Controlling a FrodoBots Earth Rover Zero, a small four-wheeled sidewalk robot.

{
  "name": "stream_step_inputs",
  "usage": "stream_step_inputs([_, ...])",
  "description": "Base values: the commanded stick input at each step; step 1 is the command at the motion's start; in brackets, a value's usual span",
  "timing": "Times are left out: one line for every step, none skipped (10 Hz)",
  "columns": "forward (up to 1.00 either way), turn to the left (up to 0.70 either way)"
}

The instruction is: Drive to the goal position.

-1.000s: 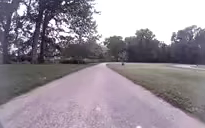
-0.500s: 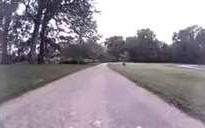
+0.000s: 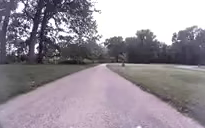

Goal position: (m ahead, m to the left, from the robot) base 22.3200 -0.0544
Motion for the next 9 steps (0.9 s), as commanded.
stream_step_inputs([0.7, 0.0])
stream_step_inputs([0.7, 0.0])
stream_step_inputs([0.7, 0.0])
stream_step_inputs([0.7, 0.01])
stream_step_inputs([0.7, 0.01])
stream_step_inputs([0.7, 0.01])
stream_step_inputs([0.7, 0.02])
stream_step_inputs([0.7, 0.04])
stream_step_inputs([0.7, 0.05])
